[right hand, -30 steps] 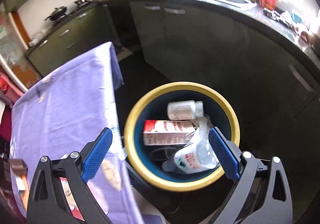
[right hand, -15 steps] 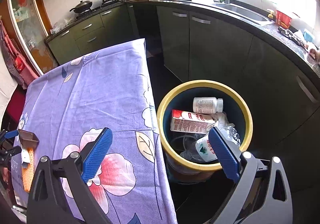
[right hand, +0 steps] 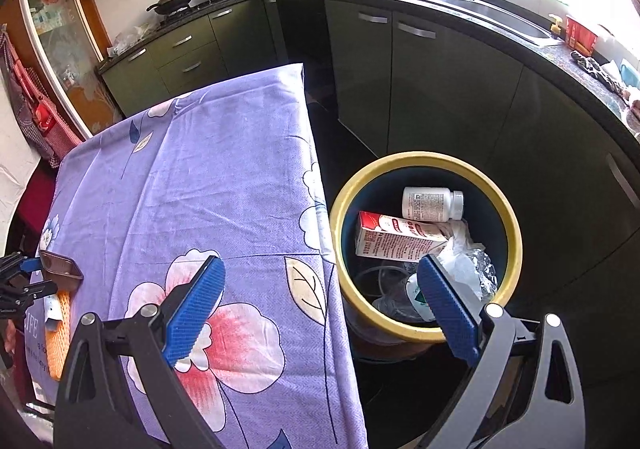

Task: Collect trash
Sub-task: 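Grasp the brown plastic tray with the left tool, then carry the brown tray over the bin with the left tool and release, then grasp the white toothpaste tube with the right tool, then carry the toothpaste tube over the bin with the right tool and release, then grasp the orange foam fruit net with the left tool, then carry the foam net over the bin with the left tool and release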

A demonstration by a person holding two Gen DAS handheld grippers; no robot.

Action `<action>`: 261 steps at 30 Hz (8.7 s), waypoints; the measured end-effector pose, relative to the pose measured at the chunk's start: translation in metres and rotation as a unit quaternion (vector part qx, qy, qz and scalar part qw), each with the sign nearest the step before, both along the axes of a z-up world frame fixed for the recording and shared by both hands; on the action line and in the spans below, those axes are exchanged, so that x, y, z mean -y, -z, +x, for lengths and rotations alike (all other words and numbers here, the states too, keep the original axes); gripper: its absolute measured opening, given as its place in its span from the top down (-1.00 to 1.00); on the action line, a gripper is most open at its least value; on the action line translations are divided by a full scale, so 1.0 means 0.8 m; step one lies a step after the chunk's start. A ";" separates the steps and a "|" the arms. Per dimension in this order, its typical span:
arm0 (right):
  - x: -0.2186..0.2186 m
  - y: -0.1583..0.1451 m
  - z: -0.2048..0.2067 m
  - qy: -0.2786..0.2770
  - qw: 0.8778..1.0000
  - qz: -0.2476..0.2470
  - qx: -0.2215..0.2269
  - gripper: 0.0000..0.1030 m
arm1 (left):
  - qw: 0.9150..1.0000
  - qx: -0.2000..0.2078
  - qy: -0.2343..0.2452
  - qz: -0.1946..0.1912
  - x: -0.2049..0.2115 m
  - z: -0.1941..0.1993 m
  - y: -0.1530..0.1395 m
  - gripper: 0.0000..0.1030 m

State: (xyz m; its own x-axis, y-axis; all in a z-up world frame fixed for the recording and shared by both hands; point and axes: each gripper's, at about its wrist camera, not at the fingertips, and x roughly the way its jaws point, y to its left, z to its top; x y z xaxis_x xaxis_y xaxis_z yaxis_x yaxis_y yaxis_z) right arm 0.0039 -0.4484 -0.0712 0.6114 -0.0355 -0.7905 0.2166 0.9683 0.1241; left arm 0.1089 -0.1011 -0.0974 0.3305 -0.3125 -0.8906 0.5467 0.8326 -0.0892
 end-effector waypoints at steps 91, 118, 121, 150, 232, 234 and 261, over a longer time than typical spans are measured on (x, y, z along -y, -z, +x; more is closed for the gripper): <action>-0.338 0.018 0.017 -0.400 0.911 0.074 -0.065 0.15 | 0.963 0.202 -0.139 -0.111 -0.162 -0.095 -0.102 -0.88; -0.392 0.041 0.040 -0.412 0.905 0.042 -0.099 0.71 | 0.969 0.155 -0.137 -0.136 -0.189 -0.090 -0.057 -0.88; -0.367 0.025 0.034 -0.395 0.914 0.055 -0.079 0.71 | 0.971 0.152 -0.128 -0.135 -0.181 -0.090 -0.059 -0.88; 0.119 0.041 0.013 0.086 0.995 -0.003 -0.050 0.03 | 0.987 0.107 -0.028 -0.113 -0.061 -0.096 -0.063 -0.88; 0.088 -0.001 -0.086 0.010 1.000 0.006 0.012 -0.15 | 0.990 0.036 0.129 -0.034 0.183 -0.081 -0.079 0.58; 0.106 -0.003 -0.102 0.031 0.999 0.008 0.016 -0.15 | 0.985 0.036 0.164 -0.031 0.225 -0.077 -0.080 0.58; 0.186 0.028 -0.153 0.109 0.993 0.042 -0.004 -0.18 | 0.969 -0.060 0.237 0.043 0.584 0.042 0.056 0.11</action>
State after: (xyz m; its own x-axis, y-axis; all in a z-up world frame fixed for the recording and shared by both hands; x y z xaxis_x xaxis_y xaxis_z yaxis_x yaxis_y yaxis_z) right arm -0.1184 -0.5970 -0.0935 0.5905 -0.1013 -0.8007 0.4219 0.8845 0.1993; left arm 0.1428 -0.5683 -0.1424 0.0606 -0.3274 -0.9429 0.8593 0.4978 -0.1176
